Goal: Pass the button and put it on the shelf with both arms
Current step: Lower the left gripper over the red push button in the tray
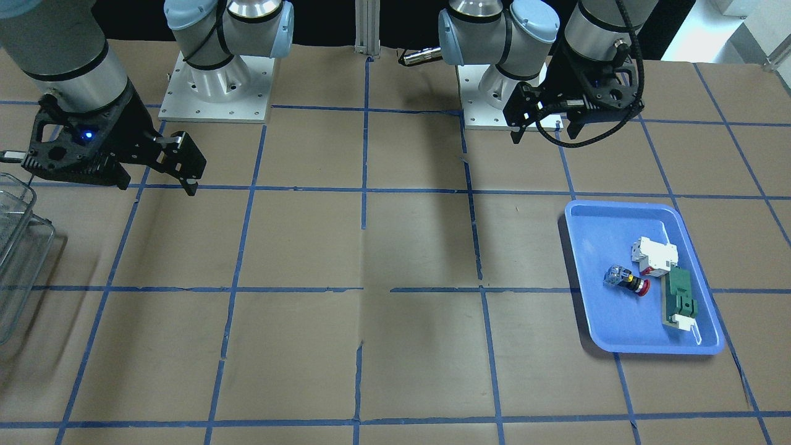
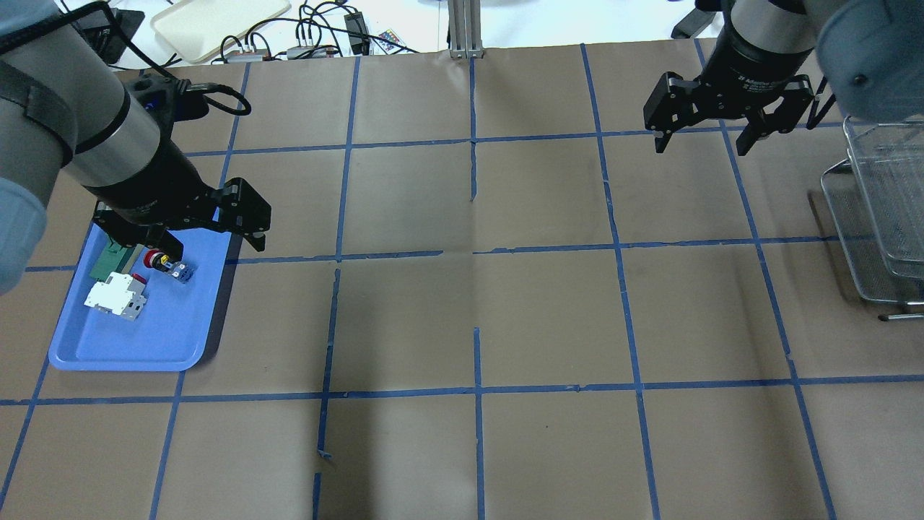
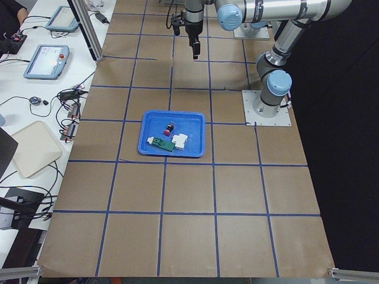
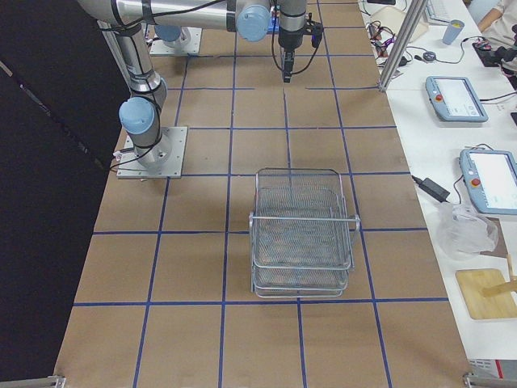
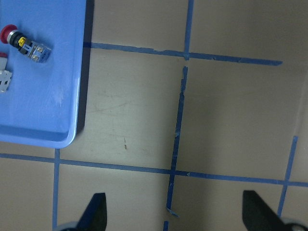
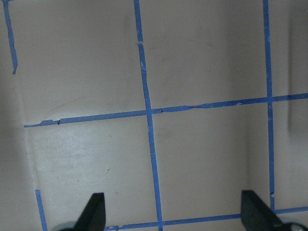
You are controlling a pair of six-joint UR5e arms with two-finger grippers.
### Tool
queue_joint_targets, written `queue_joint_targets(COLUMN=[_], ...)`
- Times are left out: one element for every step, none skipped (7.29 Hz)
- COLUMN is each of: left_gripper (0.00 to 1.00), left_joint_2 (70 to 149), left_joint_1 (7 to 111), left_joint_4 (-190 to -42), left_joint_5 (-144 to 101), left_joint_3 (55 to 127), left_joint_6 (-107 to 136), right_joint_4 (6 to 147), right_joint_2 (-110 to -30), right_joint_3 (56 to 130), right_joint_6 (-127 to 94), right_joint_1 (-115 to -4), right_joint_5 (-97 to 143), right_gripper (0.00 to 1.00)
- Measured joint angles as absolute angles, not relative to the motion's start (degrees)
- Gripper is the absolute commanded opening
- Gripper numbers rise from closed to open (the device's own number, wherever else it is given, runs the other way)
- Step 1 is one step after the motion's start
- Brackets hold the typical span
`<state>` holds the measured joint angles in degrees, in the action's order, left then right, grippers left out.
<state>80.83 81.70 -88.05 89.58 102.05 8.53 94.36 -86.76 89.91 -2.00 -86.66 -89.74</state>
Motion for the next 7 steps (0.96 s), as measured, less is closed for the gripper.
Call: queue_joint_targets(left_gripper=[1.00, 1.00, 1.00, 1.00, 1.00, 1.00, 1.00], left_joint_2=[81.3, 82.1, 83.4, 85.5, 88.1, 91.1, 94.6], left_joint_1=[77.9, 73.1, 67.9, 62.4, 57.7, 55.0, 53.9], left_joint_4=[-87.1, -86.0, -84.8, -83.3, -81.2, -79.0, -75.6], left_joint_5=[89.4, 88.3, 86.3, 84.8, 83.4, 82.0, 81.4], left_joint_3=[102.2, 102.5, 103.0, 103.7, 104.3, 104.6, 104.7], left_joint_6=[12.9, 17.7, 20.6, 22.0, 22.6, 23.8, 26.4], right_joint_4=[94.4, 94.4, 94.4, 94.5, 94.9, 95.3, 95.5], right_joint_2=[-86.8, -86.7, -86.6, -86.6, -86.6, -86.6, -86.6], right_joint_3=[89.9, 89.9, 89.9, 89.9, 90.0, 90.1, 90.2], right_joint_6=[-2.0, -2.0, -2.0, -2.0, -2.0, -2.1, -2.1], right_joint_1=[-86.7, -86.7, -86.7, -86.7, -86.7, -86.7, -86.7], right_joint_5=[-89.7, -89.7, -89.7, -89.7, -89.7, -89.7, -89.7], right_gripper=[1.00, 1.00, 1.00, 1.00, 1.00, 1.00, 1.00])
